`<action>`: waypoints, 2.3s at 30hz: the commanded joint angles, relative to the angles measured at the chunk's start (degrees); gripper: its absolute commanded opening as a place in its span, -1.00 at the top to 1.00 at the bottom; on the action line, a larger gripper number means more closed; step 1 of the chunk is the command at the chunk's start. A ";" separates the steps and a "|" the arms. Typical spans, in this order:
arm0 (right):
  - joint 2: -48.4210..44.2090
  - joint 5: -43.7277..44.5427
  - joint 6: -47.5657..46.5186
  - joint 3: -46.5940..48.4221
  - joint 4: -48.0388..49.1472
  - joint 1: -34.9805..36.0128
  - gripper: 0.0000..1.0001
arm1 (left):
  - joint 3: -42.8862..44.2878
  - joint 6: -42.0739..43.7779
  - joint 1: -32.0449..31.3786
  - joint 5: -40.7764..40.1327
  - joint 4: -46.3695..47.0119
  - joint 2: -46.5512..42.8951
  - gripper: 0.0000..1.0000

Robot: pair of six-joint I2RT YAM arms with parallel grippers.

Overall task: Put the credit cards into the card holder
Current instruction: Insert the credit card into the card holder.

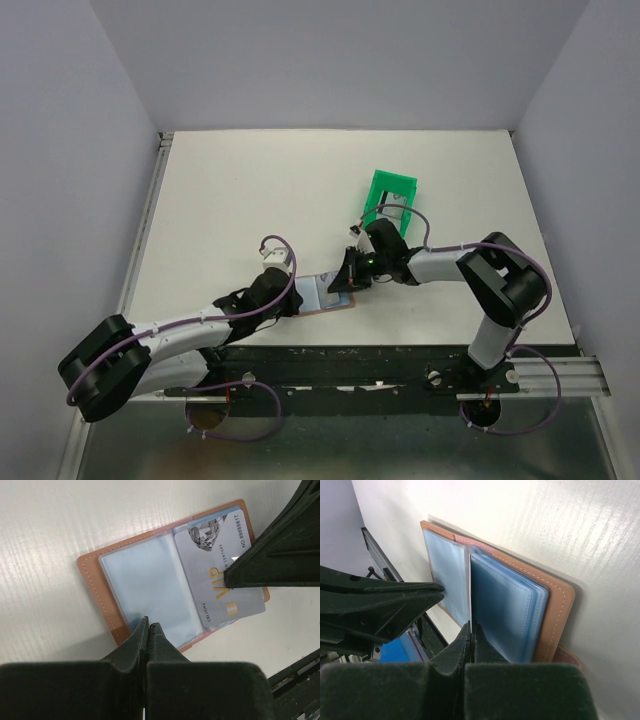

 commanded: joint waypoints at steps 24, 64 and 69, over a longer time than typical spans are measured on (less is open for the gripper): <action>2.63 -4.96 2.01 -0.95 5.92 -0.38 0.99 | -1.26 -3.01 -0.07 -2.92 -3.43 3.11 1.00; 0.79 -2.15 2.98 -2.27 5.93 -0.65 0.99 | -2.40 -3.28 -0.07 -2.13 -2.46 3.29 1.00; 1.49 -2.59 2.89 -1.83 6.19 -0.56 0.99 | -2.23 -3.36 -0.07 -2.04 -2.37 3.38 1.00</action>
